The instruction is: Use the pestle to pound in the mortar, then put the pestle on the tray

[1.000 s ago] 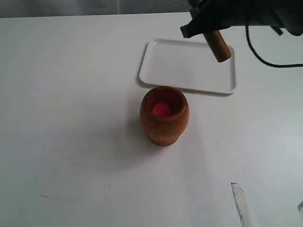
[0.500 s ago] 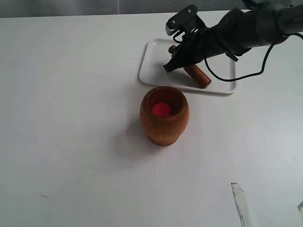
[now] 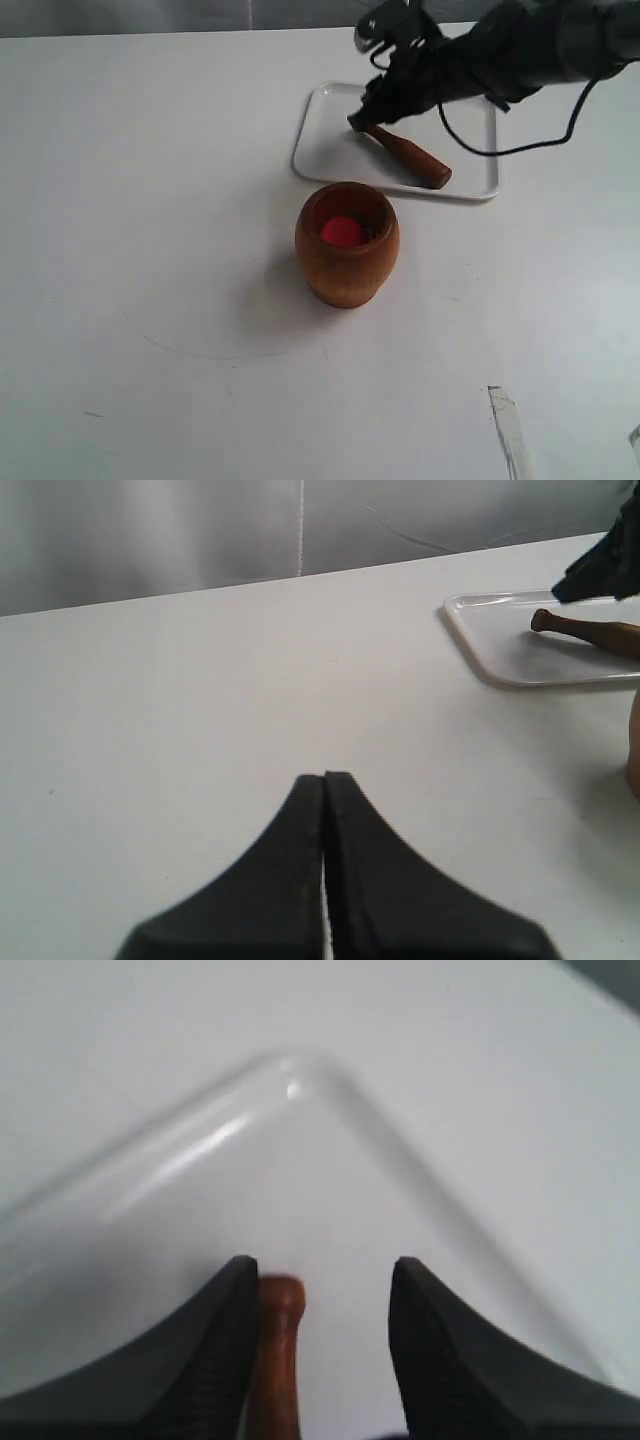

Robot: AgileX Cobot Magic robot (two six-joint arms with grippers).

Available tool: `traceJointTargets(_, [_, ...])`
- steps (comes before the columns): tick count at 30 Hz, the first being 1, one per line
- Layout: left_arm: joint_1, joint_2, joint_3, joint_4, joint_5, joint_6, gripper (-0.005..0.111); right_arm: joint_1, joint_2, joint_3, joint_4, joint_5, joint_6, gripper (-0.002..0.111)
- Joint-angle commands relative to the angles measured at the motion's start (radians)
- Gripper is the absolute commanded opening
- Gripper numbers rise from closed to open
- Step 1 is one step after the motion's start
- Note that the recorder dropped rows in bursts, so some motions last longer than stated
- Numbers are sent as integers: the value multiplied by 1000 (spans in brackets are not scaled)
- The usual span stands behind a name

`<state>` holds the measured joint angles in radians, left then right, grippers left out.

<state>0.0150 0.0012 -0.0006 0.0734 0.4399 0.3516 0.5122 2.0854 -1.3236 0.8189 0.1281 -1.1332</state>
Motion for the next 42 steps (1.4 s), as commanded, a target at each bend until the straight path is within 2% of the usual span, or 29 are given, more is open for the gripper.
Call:
traceJointTargets(1, [-8, -1, 1, -7, -3, -8, 0, -4, -200, -4, 2, 70, 0, 37])
traceJointTargets(4, [-8, -1, 1, -7, -3, -8, 0, -4, -341, -4, 2, 162, 0, 19])
traceJointTargets(6, [-8, -1, 1, -7, -3, -8, 0, 0, -433, 17, 2, 189, 0, 1])
traceJointTargets(12, [-8, -1, 1, -7, -3, -8, 0, 37, -697, 173, 2, 112, 3, 0])
traceJointTargets(17, [-8, -1, 1, -7, -3, -8, 0, 82, -936, 396, 22, -4, 3, 0])
traceJointTargets(23, [-8, -1, 1, -7, -3, -8, 0, 144, -1210, 653, 91, -54, 3, 0])
traceJointTargets(30, [-8, -1, 1, -7, -3, -8, 0, 178, -1473, 908, 341, -76, 9, 0])
traceJointTargets(35, [-8, -1, 1, -7, -3, -8, 0, 178, -1582, 1001, 487, -30, 9, 0])
traceJointTargets(42, [-8, -1, 1, -7, -3, -8, 0, 178, -1629, 1036, 491, -32, 9, 0])
